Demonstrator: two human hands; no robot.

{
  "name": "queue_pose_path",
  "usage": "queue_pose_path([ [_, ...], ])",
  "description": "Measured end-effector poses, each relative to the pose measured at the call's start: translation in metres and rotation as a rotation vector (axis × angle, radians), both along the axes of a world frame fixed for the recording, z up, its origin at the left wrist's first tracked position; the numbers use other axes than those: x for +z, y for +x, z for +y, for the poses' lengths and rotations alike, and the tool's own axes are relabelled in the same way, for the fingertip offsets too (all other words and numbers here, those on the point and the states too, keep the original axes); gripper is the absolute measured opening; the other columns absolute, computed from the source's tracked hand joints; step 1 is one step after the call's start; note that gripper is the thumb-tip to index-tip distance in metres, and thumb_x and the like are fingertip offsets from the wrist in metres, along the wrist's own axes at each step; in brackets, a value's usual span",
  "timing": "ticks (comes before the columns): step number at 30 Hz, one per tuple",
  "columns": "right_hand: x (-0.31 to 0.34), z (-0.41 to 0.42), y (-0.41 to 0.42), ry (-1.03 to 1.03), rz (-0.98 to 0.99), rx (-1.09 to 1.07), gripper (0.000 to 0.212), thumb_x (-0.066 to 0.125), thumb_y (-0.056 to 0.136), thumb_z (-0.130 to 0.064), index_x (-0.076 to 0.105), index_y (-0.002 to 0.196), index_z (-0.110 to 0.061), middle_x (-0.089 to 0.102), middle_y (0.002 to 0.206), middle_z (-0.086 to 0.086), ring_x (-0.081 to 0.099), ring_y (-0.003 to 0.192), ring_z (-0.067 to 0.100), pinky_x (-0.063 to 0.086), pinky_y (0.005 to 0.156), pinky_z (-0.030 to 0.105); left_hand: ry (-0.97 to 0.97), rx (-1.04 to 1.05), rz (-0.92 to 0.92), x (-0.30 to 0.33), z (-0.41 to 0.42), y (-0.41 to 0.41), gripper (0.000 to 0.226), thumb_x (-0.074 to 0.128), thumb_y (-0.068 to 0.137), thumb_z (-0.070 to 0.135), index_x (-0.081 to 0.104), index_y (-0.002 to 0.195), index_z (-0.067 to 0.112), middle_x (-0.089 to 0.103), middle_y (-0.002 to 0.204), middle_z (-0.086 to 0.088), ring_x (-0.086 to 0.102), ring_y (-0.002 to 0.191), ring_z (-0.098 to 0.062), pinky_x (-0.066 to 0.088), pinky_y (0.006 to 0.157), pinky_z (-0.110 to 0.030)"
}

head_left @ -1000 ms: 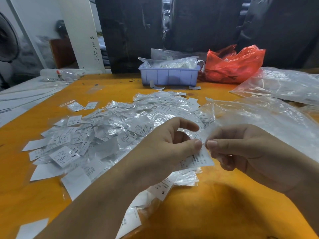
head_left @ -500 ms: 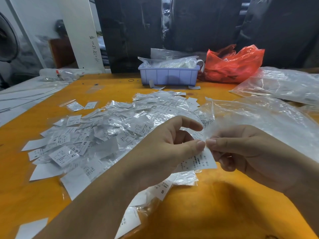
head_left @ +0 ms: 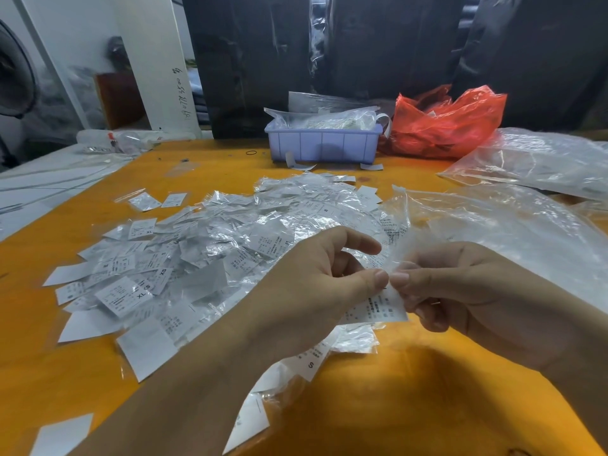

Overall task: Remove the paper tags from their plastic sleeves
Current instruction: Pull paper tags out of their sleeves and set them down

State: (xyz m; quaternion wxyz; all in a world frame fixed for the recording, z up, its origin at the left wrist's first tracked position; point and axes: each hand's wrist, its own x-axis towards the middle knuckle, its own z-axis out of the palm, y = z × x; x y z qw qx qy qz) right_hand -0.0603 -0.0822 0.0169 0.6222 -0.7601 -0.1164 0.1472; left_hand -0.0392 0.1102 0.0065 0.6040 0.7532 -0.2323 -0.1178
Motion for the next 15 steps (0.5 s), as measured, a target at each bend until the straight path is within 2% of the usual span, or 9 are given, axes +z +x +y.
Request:
queue_pose_path([
  [2,0.0002,0.0005,-0.0003,-0.008,0.001,-0.004,0.021,0.074,0.068,-0.031,0.068,0.061,-0.012,0.054,0.062,0.007,0.045,0.055,0.014,0.037,0.048,0.023,0.015,0.030,-0.009,-0.0004,0.0006,0.0004,0.022,0.071,0.086,0.032,0.064,0.105,0.026,0.070,0.082,-0.010,0.069,0.085,-0.030,0.054,0.074,-0.040],
  [6,-0.0014,0.0013,-0.0002,-0.028,-0.004,-0.003,0.021,0.072,0.070,-0.030,0.067,0.060,-0.012,0.054,0.061,0.006,0.045,0.055,0.014,0.037,0.049,0.023,0.059,0.085,-0.065,-0.0026,0.0027,0.0015,0.007,0.069,0.089,0.027,0.070,0.091,0.021,0.073,0.083,0.000,0.070,0.081,-0.014,0.056,0.072,-0.028],
  [9,-0.0014,0.0019,0.0003,-0.039,0.007,-0.013,0.021,0.074,0.070,-0.028,0.068,0.062,-0.011,0.055,0.062,0.008,0.045,0.056,0.016,0.037,0.048,0.023,0.058,0.114,-0.118,-0.0027,0.0019,0.0005,0.007,0.069,0.089,0.027,0.071,0.084,0.022,0.072,0.079,0.004,0.068,0.075,-0.008,0.052,0.063,-0.015],
  [12,-0.0002,0.0025,-0.0004,-0.054,0.003,-0.008,0.021,0.083,0.070,-0.024,0.069,0.062,-0.012,0.056,0.062,0.008,0.045,0.056,0.016,0.037,0.049,0.024,0.056,0.152,-0.153,-0.0023,0.0013,0.0001,0.008,0.068,0.089,0.027,0.071,0.083,0.022,0.071,0.078,0.005,0.067,0.074,-0.007,0.050,0.061,-0.012],
  [15,0.0010,0.0037,-0.0016,-0.027,-0.002,-0.010,0.015,0.074,0.070,-0.024,0.068,0.062,-0.013,0.055,0.061,0.006,0.045,0.055,0.015,0.036,0.049,0.024,0.067,0.160,-0.166,-0.0023,0.0013,0.0004,0.008,0.067,0.090,0.027,0.071,0.084,0.023,0.071,0.077,0.008,0.066,0.073,-0.003,0.047,0.059,-0.010],
])
